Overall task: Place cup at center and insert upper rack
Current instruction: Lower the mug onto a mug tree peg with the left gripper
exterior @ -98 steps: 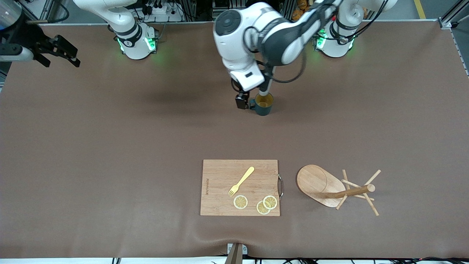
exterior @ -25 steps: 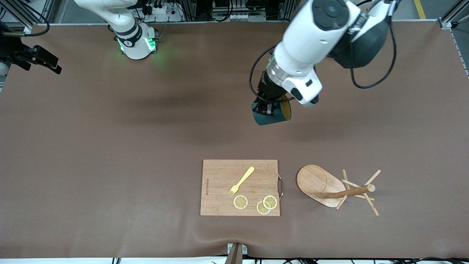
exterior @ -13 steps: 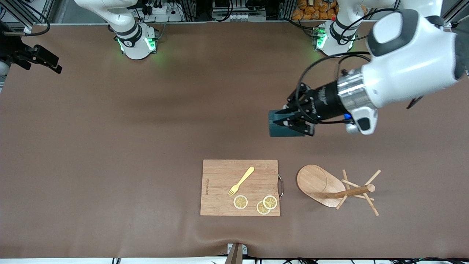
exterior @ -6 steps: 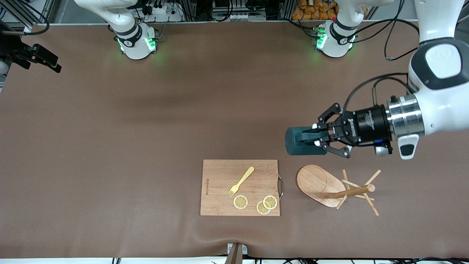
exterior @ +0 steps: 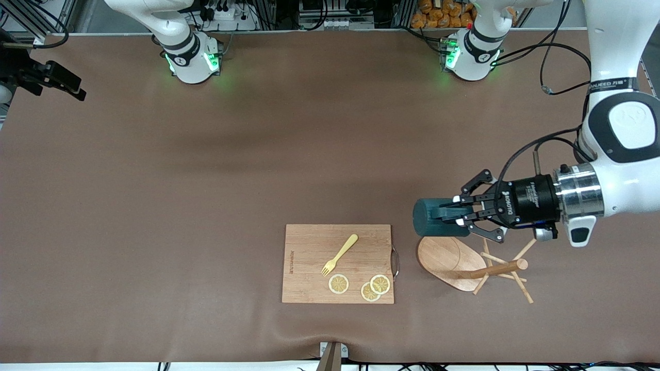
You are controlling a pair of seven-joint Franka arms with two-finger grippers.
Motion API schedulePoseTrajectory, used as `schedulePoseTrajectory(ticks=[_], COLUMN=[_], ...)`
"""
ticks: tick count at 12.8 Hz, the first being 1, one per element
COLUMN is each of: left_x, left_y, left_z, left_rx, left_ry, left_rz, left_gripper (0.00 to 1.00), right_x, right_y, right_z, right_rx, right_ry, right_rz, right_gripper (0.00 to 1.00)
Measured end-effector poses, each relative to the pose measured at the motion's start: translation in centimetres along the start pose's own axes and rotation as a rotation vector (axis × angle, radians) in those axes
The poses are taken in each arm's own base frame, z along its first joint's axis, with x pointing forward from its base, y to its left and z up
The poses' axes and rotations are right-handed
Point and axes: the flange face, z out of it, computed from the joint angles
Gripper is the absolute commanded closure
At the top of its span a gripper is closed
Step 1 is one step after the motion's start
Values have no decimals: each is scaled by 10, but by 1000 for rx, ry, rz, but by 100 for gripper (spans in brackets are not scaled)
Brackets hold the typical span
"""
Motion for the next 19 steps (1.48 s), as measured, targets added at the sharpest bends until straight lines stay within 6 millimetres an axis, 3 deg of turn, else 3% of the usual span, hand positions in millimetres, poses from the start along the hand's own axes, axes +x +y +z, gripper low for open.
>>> schedulePoseTrajectory(ticks=[5,9,15,19], left_x=[63,83,107,136], left_y=[15,20,27,33], left_z=[-13,-3,-17,-27], left_rx=[22,26,-8,-30], left_ry=[-50,-79,-105,-110], left_rz=[81,138,195,223], left_gripper=[100,100,100,100], right_x=[-1,-1,-3,-4], right_y=[-1,-1,0,0], right_z=[0,0,-2,-2], right_rx=[-1,-1,-1,-1], right_ry=[-2,-6,-8,-8], right_rz=[-2,-2,-1,-1], right_gripper=[0,0,0,0])
